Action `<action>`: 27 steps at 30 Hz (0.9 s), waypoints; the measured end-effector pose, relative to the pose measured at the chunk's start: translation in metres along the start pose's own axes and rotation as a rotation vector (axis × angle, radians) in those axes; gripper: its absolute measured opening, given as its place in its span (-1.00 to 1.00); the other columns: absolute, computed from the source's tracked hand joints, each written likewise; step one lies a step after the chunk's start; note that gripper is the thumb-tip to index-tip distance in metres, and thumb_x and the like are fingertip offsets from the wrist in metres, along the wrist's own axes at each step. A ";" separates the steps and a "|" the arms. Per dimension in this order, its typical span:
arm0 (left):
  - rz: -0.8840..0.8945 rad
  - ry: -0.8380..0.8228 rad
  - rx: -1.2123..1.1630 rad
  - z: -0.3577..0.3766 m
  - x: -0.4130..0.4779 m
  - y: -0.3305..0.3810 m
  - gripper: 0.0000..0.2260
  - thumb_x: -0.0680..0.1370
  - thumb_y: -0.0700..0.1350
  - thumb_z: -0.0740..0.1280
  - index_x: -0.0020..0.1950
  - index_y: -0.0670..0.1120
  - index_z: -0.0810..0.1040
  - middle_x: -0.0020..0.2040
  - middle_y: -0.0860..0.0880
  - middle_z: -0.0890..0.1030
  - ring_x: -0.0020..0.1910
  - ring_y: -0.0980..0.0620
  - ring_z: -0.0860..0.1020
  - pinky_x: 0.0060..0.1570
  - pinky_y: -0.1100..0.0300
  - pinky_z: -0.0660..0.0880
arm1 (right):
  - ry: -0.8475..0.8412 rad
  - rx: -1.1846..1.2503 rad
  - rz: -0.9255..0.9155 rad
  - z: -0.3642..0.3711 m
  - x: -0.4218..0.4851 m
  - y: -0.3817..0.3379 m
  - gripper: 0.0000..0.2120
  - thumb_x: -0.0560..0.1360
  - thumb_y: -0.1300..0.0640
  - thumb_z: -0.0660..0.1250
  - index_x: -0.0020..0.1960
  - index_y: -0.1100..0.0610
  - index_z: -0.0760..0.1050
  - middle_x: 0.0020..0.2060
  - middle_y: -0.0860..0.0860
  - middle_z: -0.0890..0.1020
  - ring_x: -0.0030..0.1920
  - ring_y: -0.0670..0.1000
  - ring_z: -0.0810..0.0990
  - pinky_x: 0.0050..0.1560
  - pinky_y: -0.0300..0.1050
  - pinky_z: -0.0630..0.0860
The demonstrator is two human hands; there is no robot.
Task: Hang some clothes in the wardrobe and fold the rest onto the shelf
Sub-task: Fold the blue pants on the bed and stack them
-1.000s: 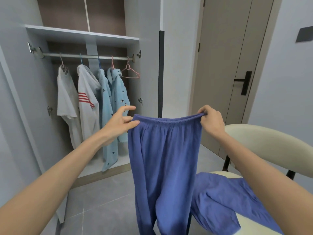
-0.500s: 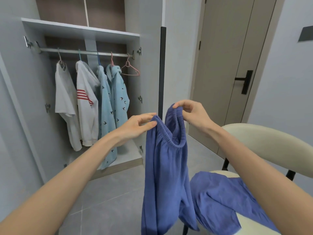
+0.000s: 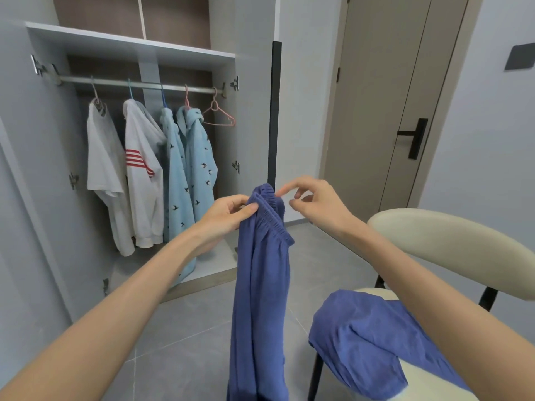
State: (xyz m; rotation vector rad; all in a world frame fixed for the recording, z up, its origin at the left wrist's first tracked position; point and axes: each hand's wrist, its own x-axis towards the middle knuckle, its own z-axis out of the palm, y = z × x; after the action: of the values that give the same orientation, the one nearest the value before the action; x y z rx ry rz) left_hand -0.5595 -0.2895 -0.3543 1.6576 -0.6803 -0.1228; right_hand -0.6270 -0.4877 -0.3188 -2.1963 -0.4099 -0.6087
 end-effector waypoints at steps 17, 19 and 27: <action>0.024 0.041 -0.162 -0.017 -0.007 -0.001 -0.82 0.58 -0.16 0.26 0.12 -0.20 0.56 0.04 -0.11 0.62 0.03 0.05 0.59 0.11 0.19 0.54 | -0.346 -0.244 0.010 0.036 -0.022 0.005 -0.78 0.38 0.02 0.48 -0.21 0.05 0.45 -0.40 -0.16 0.43 -0.31 -0.15 0.35 -0.12 -0.07 0.29; 0.035 0.083 -0.116 -0.020 -0.005 -0.003 -0.84 0.58 -0.15 0.28 0.09 -0.17 0.57 0.02 -0.10 0.63 0.05 0.03 0.58 0.20 0.12 0.51 | -0.236 -0.572 -0.046 0.026 -0.016 0.006 -0.68 0.36 -0.14 0.46 -0.27 0.04 0.41 -0.33 -0.12 0.45 -0.16 -0.08 0.35 -0.06 -0.03 0.18; 0.112 0.194 -0.089 -0.015 0.006 0.012 -0.90 0.60 -0.13 0.27 -0.03 -0.12 0.55 -0.05 -0.07 0.60 0.00 0.02 0.56 0.19 0.05 0.50 | 0.194 -1.263 -0.372 0.003 0.011 -0.001 -0.72 0.18 -0.09 0.53 -0.43 0.06 0.50 -0.46 -0.02 0.41 -0.30 0.06 0.21 -0.18 -0.03 0.11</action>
State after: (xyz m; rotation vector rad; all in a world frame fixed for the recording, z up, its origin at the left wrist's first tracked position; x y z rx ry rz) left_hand -0.5525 -0.2801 -0.3385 1.5194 -0.6091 0.0863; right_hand -0.6173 -0.4841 -0.3137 -3.1938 -0.3684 -1.5883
